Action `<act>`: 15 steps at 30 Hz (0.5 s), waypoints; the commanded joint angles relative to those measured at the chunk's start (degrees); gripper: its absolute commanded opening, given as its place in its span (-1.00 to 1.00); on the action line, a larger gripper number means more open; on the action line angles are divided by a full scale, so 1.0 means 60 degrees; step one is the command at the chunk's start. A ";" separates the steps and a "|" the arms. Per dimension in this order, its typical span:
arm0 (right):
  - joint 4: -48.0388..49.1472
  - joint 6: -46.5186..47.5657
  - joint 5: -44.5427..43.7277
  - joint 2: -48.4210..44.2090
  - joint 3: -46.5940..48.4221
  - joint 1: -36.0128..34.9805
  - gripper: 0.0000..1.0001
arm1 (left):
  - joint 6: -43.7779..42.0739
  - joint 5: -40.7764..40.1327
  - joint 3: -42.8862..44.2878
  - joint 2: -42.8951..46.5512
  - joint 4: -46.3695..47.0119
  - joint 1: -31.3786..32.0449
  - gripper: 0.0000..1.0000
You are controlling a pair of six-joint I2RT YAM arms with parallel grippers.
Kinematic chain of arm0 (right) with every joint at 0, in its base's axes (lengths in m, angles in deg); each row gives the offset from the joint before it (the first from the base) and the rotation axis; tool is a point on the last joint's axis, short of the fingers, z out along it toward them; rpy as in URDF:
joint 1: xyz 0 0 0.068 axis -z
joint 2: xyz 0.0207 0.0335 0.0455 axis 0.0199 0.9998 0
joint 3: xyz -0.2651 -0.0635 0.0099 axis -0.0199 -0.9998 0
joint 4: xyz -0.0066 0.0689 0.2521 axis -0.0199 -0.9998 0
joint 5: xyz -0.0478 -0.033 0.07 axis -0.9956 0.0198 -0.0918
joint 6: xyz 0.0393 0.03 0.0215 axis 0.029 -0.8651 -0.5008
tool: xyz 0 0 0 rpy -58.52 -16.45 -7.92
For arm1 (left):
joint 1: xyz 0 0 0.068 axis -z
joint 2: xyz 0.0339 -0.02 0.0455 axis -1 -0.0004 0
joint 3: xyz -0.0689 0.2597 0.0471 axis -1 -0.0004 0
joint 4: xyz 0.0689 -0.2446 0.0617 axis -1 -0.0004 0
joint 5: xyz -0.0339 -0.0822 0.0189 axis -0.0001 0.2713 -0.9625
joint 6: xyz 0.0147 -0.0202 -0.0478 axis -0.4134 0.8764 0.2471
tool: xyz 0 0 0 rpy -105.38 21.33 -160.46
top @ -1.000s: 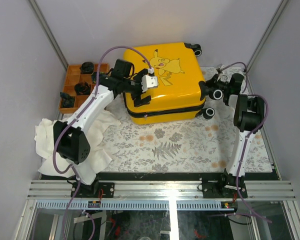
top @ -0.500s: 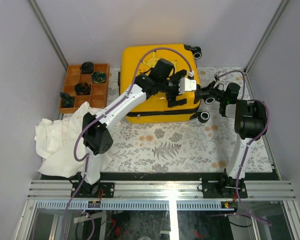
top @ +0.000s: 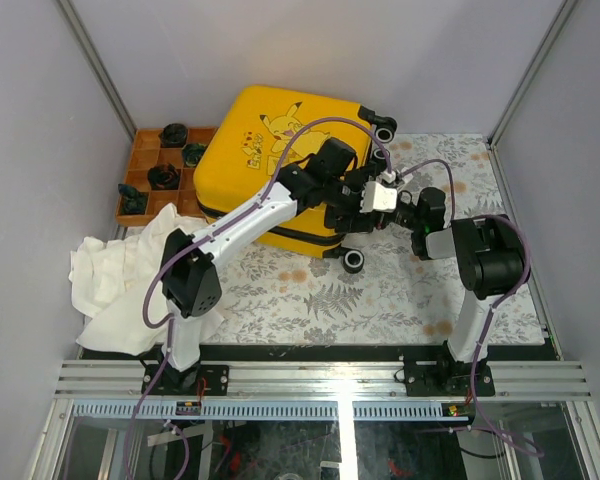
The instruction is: Pack the luggage
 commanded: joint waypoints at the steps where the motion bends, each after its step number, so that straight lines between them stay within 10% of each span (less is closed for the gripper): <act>1: 0.1036 -0.0269 0.0448 -0.0788 -0.0253 -0.0403 -1.00 | -0.0999 -0.0706 -0.0265 0.0311 0.0528 0.0098 0.92; 15: 0.0130 0.0696 -0.0184 -0.0928 -0.0065 -0.0385 -1.00 | -0.2507 -0.1585 0.0531 -0.0475 -0.1759 0.0167 0.49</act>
